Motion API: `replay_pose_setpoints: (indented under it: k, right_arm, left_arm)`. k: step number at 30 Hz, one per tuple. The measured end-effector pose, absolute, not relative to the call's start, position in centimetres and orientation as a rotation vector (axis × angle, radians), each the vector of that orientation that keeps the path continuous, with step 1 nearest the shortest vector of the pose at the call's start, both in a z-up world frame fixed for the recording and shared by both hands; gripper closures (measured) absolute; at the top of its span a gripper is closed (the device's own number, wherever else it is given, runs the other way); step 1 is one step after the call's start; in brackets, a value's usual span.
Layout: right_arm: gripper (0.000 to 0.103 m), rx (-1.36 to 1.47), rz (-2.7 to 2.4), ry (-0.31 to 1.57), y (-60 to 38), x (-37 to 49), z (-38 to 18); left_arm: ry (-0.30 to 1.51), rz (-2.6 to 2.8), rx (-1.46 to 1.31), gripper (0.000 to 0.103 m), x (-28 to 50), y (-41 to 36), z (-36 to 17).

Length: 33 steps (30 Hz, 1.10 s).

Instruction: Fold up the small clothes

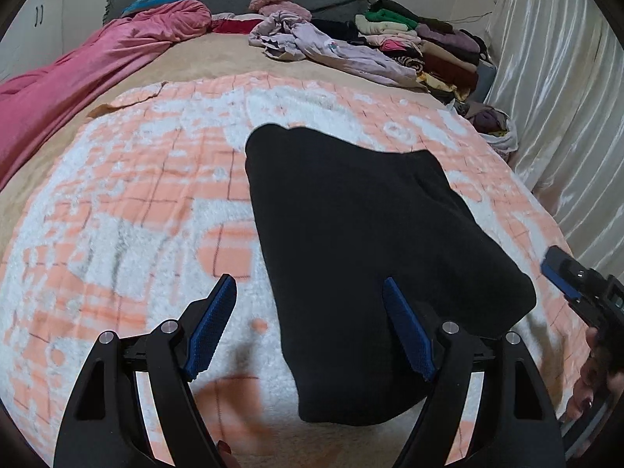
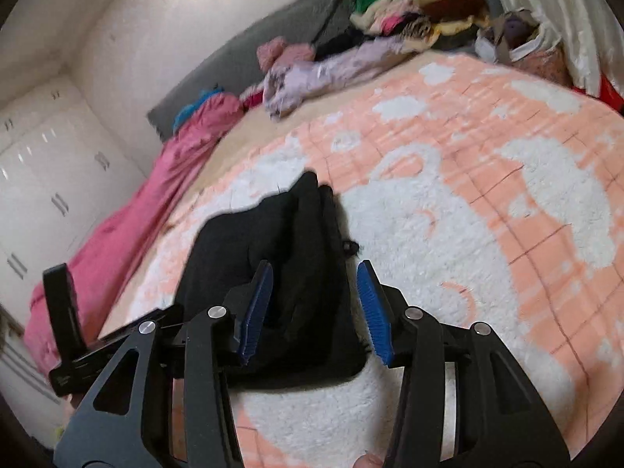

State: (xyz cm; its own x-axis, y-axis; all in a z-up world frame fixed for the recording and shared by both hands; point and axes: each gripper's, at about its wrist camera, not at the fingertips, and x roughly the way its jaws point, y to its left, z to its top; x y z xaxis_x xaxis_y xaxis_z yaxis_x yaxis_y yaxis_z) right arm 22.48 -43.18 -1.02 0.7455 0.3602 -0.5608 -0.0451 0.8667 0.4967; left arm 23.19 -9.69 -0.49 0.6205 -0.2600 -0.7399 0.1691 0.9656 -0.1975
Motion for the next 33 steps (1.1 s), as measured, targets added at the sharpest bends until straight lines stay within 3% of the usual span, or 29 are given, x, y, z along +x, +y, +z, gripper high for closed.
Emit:
replay_pose_setpoints:
  k: [4, 7, 10, 15, 19, 23, 33]
  right_arm:
    - [0.078, 0.473, 0.314, 0.766, -42.2, 23.9, -2.4]
    - [0.092, 0.452, 0.324, 0.855, -41.4, 24.9, -4.2]
    - [0.097, 0.444, 0.345, 0.88, -41.3, 24.9, -4.7]
    - [0.099, 0.372, 0.323, 0.839, -42.2, 23.2, -2.9]
    - [0.098, 0.344, 0.277, 0.912, -42.0, 23.7, -4.7]
    - [0.079, 0.326, 0.238, 0.909, -42.4, 23.5, -4.3]
    - [0.079, 0.378, 0.322, 0.728, -42.7, 22.6, -0.1]
  left_arm:
    - [0.858, -0.258, -0.104, 0.026, 22.8, -10.0, -0.6]
    - [0.855, -0.27, -0.088, 0.026, 22.5, -10.2, -0.5]
    - [0.857, -0.281, -0.084, 0.027, 22.2, -10.7, -0.3]
    - [0.84, -0.327, -0.044, 0.026, 21.1, -12.2, 0.9]
    - [0.875, -0.319, 0.012, 0.026, 21.3, -13.3, 0.1]
    - [0.878, -0.31, 0.019, 0.024, 21.1, -13.3, -0.7]
    - [0.872, -0.313, 0.021, 0.022, 20.9, -13.0, -0.9]
